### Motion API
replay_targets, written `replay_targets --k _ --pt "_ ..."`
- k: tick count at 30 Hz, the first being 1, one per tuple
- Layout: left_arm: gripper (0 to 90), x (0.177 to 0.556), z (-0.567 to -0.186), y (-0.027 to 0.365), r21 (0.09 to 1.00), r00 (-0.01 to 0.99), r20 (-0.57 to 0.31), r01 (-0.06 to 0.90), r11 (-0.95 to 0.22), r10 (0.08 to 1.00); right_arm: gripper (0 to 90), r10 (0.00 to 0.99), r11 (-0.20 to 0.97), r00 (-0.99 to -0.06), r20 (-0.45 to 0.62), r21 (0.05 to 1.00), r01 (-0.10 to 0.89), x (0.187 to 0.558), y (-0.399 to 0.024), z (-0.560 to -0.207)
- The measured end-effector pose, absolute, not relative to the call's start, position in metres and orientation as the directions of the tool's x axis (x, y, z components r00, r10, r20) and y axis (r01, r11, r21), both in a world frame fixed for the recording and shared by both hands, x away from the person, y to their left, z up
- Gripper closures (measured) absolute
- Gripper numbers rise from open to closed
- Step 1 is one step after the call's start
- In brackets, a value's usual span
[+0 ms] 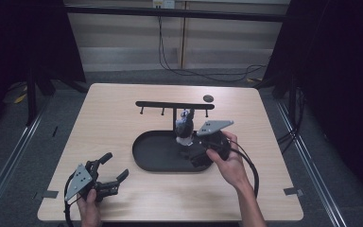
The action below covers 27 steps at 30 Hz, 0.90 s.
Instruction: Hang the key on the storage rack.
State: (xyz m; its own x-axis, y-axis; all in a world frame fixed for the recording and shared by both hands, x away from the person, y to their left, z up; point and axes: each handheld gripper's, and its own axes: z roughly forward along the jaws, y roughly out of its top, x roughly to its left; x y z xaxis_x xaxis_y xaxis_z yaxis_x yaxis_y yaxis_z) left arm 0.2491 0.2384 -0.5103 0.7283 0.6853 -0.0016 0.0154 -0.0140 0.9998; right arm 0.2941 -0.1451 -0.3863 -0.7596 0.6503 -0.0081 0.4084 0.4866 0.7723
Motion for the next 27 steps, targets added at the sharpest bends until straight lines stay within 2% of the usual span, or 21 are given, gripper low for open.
replay_targets --k 2,9,13,15,22,25,27 --pt "15.2 0.249 -0.510 0.238 1.000 0.728 -0.002 0.015 -0.014 0.685 14.4 0.697 0.473 -0.715 -0.060 0.787 0.395 0.285 -0.148 -0.397" --pt "15.2 0.249 -0.510 0.238 1.000 0.728 -0.002 0.015 -0.012 0.685 14.5 0.751 0.402 -0.655 -0.081 0.843 0.357 0.262 -0.161 -0.434" --pt "15.1 0.249 -0.510 0.238 1.000 0.728 -0.001 0.014 -0.013 0.685 17.2 0.806 0.259 -0.592 -0.015 0.907 0.331 0.248 -0.176 -0.454" --pt "15.2 0.249 -0.510 0.238 1.000 0.729 -0.003 0.014 -0.010 0.685 15.6 0.842 0.184 -0.540 0.008 0.936 0.301 0.240 -0.183 -0.467" --pt "15.2 0.249 -0.510 0.238 1.000 0.728 -0.004 0.015 -0.011 0.685 15.4 0.895 0.101 -0.446 0.011 0.969 0.226 0.227 -0.190 -0.497" --pt "15.2 0.249 -0.510 0.238 1.000 0.728 -0.004 0.015 -0.010 0.686 19.8 0.908 0.066 -0.419 0.021 0.979 0.192 0.224 -0.191 -0.506" --pt "15.2 0.249 -0.510 0.238 1.000 0.728 -0.003 0.015 -0.011 0.686 16.6 0.915 0.042 -0.402 0.024 0.987 0.155 0.219 -0.191 -0.506"
